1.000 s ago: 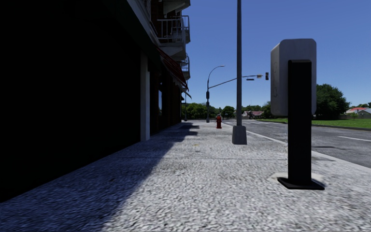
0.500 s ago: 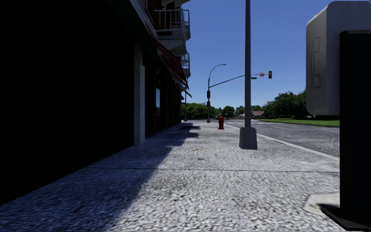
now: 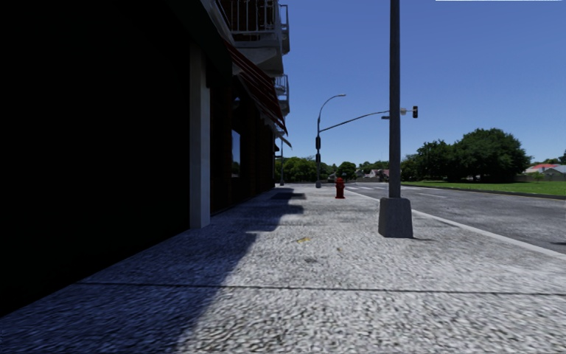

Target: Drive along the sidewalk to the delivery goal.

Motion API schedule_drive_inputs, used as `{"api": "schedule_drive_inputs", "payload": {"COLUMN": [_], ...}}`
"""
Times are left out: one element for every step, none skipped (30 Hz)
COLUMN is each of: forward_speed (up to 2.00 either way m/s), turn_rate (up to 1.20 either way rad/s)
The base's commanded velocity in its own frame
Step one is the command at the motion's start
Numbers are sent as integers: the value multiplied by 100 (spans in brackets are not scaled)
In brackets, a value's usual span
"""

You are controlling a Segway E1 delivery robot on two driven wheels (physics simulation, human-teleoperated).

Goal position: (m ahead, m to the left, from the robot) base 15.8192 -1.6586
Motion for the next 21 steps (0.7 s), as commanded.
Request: {"api": "schedule_drive_inputs", "payload": {"forward_speed": [145, 145, 145, 145, 145, 145, 145, 145, 145, 145, 145, 145, 145, 145, 145, 145, 145, 145, 145, 145, 145], "turn_rate": [-85, -44, -1, -1, 0, 0, 0, 0, 0, 0, 0, 0, 0, 0, 0, 0, 0, 0, 0, 0, 0]}}
